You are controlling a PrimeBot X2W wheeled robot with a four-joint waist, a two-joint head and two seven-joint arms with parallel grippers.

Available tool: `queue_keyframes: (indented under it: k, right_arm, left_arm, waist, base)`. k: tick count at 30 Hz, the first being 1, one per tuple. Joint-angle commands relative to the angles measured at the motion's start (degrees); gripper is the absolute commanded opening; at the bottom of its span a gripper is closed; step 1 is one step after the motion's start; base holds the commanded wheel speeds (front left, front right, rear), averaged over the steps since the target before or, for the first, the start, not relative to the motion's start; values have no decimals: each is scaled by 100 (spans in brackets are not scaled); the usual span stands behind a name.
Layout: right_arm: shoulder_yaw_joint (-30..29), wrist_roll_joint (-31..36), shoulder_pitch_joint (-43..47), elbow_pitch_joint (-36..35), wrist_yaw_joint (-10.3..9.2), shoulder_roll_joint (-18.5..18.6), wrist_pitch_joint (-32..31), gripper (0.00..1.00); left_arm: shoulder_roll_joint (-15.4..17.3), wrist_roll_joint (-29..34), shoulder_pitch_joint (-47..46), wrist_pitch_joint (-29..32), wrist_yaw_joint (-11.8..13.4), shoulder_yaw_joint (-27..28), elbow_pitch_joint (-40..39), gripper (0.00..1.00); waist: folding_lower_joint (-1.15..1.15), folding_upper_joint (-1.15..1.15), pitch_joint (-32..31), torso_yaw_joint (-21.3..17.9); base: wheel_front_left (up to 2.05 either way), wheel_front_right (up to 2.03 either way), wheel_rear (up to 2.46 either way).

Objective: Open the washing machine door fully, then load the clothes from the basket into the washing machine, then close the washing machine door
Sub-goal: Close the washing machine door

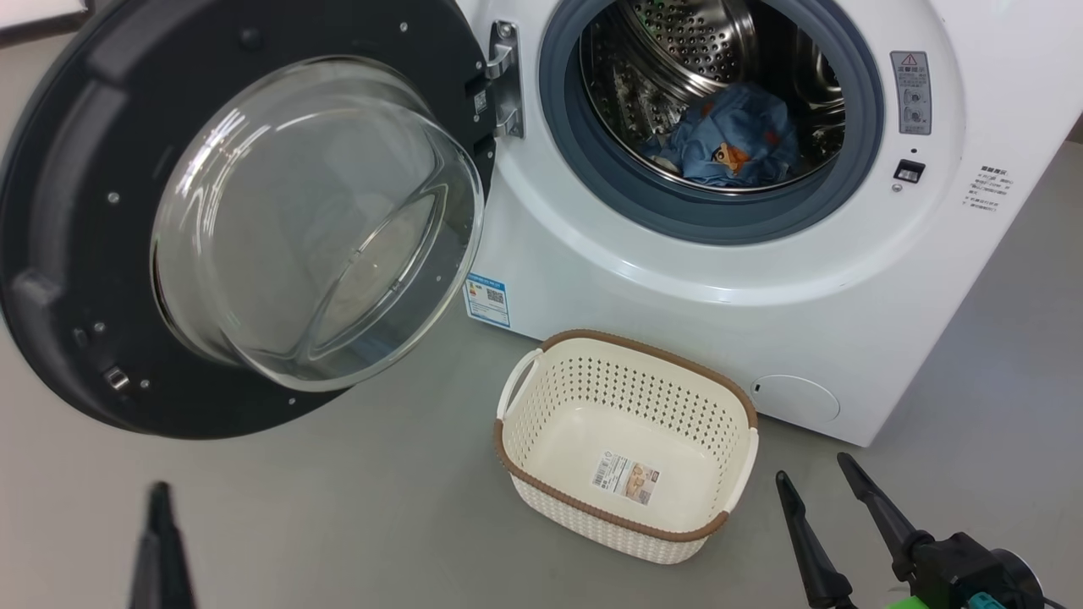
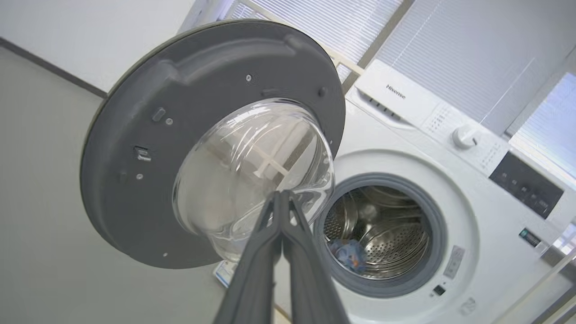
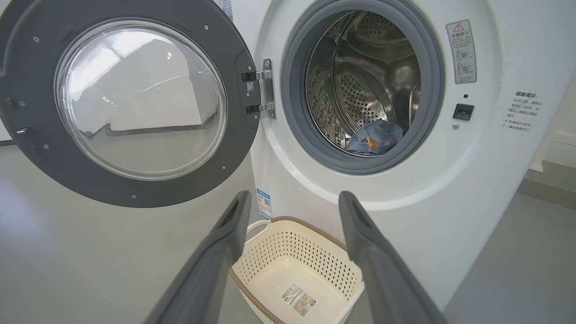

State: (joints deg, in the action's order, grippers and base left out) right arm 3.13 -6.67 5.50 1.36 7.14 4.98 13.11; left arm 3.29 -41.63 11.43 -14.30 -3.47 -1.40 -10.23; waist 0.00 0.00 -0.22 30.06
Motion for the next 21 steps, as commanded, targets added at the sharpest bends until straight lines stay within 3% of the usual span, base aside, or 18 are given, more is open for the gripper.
queue_keyframes:
  k: [1,4,9,15,20,21]
  right_arm:
    - [136,29,-247,-172,35,65,-2,100]
    - [126,31,-233,-193,35,67,-10,100]
    - [95,27,-220,-250,35,89,-28,100]
    - [68,37,-246,-354,35,138,-76,100]
    - [51,65,-259,-455,35,175,-136,100]
    - [51,65,-259,-455,35,175,-136,100]
  left_arm:
    - [-13,-1137,-354,-70,-189,329,-309,0]
    - [-32,-2996,-543,-34,-332,587,-666,0]
    - [94,-4701,-873,166,-386,1346,-1142,0]
    - [757,-5494,-1454,299,-393,2365,-1071,0]
    - [1597,-5837,-2141,591,-127,2825,-623,0]
    - [1597,-5837,-2141,591,-127,2825,-623,0]
  waist:
    - [0,0,10,0]
    - [0,0,19,2]
    - [0,0,88,10]
    - [0,0,242,29]
    - [0,0,364,42]
    - [0,0,364,42]
  base:
    - [0,0,0]
    - [0,0,0]
    - [0,0,0]
    - [0,0,0]
    - [0,0,0]
    - [0,0,0]
